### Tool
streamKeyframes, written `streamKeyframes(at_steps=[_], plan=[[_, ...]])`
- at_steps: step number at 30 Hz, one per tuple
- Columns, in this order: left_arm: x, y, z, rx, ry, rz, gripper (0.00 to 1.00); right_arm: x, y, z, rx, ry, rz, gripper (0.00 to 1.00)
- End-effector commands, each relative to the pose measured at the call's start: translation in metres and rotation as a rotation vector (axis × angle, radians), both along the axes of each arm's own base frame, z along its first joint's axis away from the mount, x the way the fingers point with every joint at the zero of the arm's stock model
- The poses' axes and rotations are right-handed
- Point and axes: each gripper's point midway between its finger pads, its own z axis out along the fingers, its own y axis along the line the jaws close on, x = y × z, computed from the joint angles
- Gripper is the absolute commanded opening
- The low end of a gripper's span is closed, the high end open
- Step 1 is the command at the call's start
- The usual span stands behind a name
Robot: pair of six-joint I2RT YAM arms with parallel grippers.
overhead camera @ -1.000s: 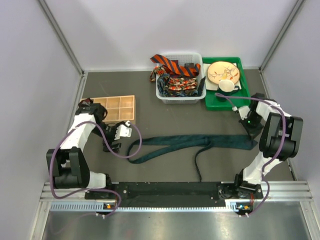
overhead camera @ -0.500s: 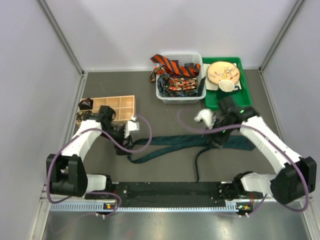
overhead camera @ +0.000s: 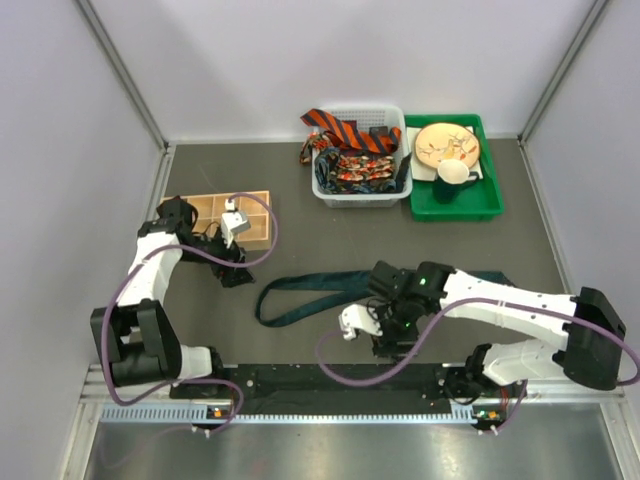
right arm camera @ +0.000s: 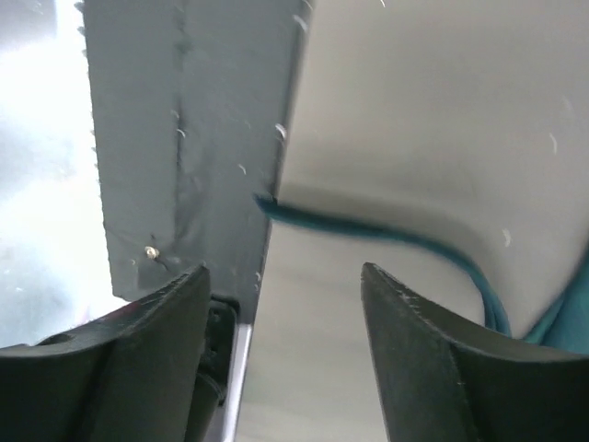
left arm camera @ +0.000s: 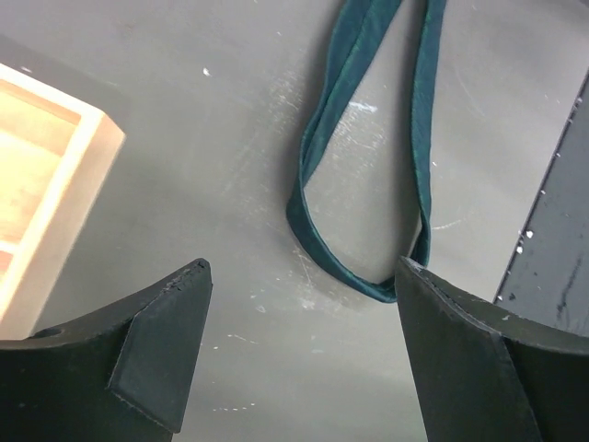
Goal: Roll the ties
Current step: Flatten out the tie at the center of the board.
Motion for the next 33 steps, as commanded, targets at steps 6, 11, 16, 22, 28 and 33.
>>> streamKeyframes(at_steps=[6, 11, 16, 22, 28, 33], plan=[[-0.002, -0.006, 0.013, -0.053, -0.067, 0.017, 0.84, -0.02, 0.021, -0.033, 0.066, -0.058, 0.413, 0.7], [-0.005, -0.005, 0.014, -0.053, -0.078, 0.01, 0.84, -0.009, 0.017, -0.056, 0.007, -0.105, 0.493, 0.63], [-0.007, -0.005, 0.015, -0.05, -0.093, 0.005, 0.84, -0.003, 0.0, -0.073, -0.062, -0.134, 0.529, 0.41], [-0.014, -0.008, 0.009, -0.059, -0.094, -0.035, 0.83, 0.004, -0.048, -0.065, -0.19, -0.152, 0.517, 0.0], [-0.027, -0.014, 0.003, -0.056, -0.1, -0.168, 0.82, 0.035, -0.084, -0.006, -0.157, -0.197, 0.346, 0.0], [-0.038, -0.02, -0.016, 0.054, -0.109, -0.309, 0.82, 0.07, -0.114, 0.005, -0.123, -0.228, 0.157, 0.0]])
